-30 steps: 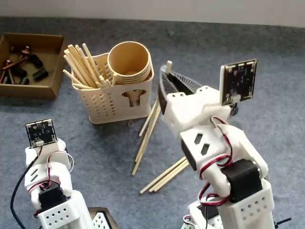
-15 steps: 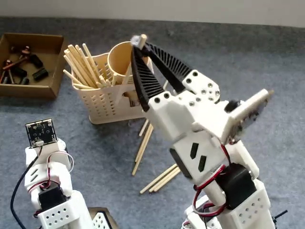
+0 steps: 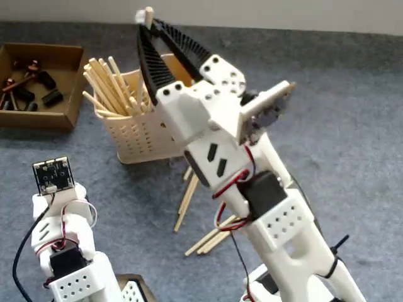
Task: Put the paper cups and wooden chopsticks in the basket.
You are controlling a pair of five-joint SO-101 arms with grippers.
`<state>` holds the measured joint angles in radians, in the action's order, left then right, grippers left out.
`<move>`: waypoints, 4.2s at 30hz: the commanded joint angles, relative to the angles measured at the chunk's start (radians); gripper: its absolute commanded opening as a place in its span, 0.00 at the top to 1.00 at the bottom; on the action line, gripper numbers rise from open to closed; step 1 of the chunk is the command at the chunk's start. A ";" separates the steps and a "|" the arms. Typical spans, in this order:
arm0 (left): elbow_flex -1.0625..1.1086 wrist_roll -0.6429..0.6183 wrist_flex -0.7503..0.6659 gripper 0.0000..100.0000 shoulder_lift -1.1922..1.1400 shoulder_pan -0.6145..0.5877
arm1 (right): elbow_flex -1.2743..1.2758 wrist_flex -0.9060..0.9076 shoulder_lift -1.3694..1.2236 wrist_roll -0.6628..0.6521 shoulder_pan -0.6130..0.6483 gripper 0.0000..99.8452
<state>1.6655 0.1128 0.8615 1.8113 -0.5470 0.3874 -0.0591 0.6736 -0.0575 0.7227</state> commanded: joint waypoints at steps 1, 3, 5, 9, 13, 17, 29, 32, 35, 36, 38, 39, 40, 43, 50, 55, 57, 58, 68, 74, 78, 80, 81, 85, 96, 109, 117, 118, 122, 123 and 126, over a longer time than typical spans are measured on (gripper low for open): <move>-0.005 0.006 -0.020 0.99 0.012 0.019 | -0.024 -0.067 -0.031 -0.012 0.010 0.99; -0.005 0.006 -0.020 0.99 0.012 0.019 | -0.024 -0.094 -0.039 -0.012 0.010 0.99; -0.005 0.006 -0.020 0.99 0.012 0.019 | -0.025 -0.134 -0.030 -0.012 0.010 0.99; -0.005 0.006 -0.020 0.99 0.012 0.019 | -0.079 -0.162 -0.015 -0.012 0.013 0.99; -0.005 0.006 -0.020 0.99 0.012 0.019 | -0.139 -0.162 -0.015 -0.012 0.022 0.99; -0.005 0.006 -0.020 0.99 0.012 0.021 | -0.142 -0.165 -0.016 -0.012 0.053 0.99; -0.004 0.006 -0.020 0.99 0.012 0.021 | -0.084 -0.171 -0.174 -0.012 0.054 0.99; -0.004 0.006 -0.020 0.99 0.012 0.021 | -0.079 -0.171 -0.209 -0.012 0.054 0.99; -0.004 0.006 -0.020 0.99 0.012 0.021 | -0.076 -0.168 -0.245 -0.014 0.051 0.99; -0.004 0.006 -0.020 0.99 0.012 0.021 | -0.076 -0.165 -0.255 -0.014 0.044 0.99; -0.004 0.006 -0.020 0.99 0.012 0.021 | -0.076 -0.160 -0.277 -0.014 0.036 0.99; -0.004 0.006 -0.020 0.99 0.012 0.021 | -0.067 -0.160 -0.286 -0.014 0.031 0.99; -0.004 0.006 -0.020 0.99 0.012 0.021 | -0.051 -0.160 -0.291 -0.015 0.031 0.99; -0.004 0.006 -0.020 0.99 0.012 0.021 | 0.025 -0.159 -0.300 -0.094 0.036 0.99; -0.004 0.006 -0.020 0.99 0.012 0.021 | 0.205 -0.159 -0.298 -0.193 0.056 0.99; -0.004 0.006 -0.020 0.99 0.012 0.021 | 0.232 -0.159 -0.298 -0.192 0.054 0.98; -0.004 0.006 -0.020 0.99 0.012 0.021 | 0.232 -0.159 -0.297 -0.190 0.054 0.93; -0.004 0.006 -0.020 0.99 0.012 0.021 | 0.232 -0.159 -0.295 -0.190 0.054 0.90; -0.004 0.006 -0.020 0.99 0.012 0.021 | 0.223 0.136 -0.059 -0.189 0.054 0.84; -0.004 0.006 -0.020 0.99 0.012 0.021 | 0.225 0.420 0.153 -0.184 0.042 0.84; -0.004 0.006 -0.020 0.99 0.012 0.021 | 0.225 0.561 0.269 -0.083 -0.010 0.84; -0.004 0.006 -0.020 0.99 0.012 0.021 | 0.225 0.616 0.311 -0.071 -0.042 0.84; -0.004 0.006 -0.020 0.99 0.012 0.027 | 0.225 0.650 0.329 -0.071 -0.056 0.84; -0.002 0.008 -0.020 0.99 0.012 0.044 | 0.225 0.825 0.392 -0.040 -0.136 0.84; -0.001 0.008 -0.020 0.99 0.012 0.044 | 0.232 1.139 0.421 0.130 -0.358 0.84; -0.001 0.008 -0.020 0.99 0.012 0.045 | 0.418 1.210 0.417 0.218 -0.501 0.84; -0.001 0.008 -0.020 0.99 0.012 0.045 | 0.397 1.299 0.137 0.311 -0.584 0.83; -0.001 0.008 -0.020 0.99 0.012 0.045 | 0.378 1.300 0.088 0.328 -0.588 0.83; -0.001 0.008 -0.020 0.99 0.012 0.045 | 0.352 1.302 -0.081 0.393 -0.596 0.83; -0.001 0.008 -0.020 0.99 0.012 0.045 | 0.352 1.300 -0.114 0.410 -0.596 0.83; -0.001 0.008 -0.020 0.99 0.012 0.045 | 0.352 1.294 -0.202 0.431 -0.610 0.83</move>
<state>1.6671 0.1128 0.8615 1.8113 -0.5178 0.7787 1.2329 0.5370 0.3491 0.1304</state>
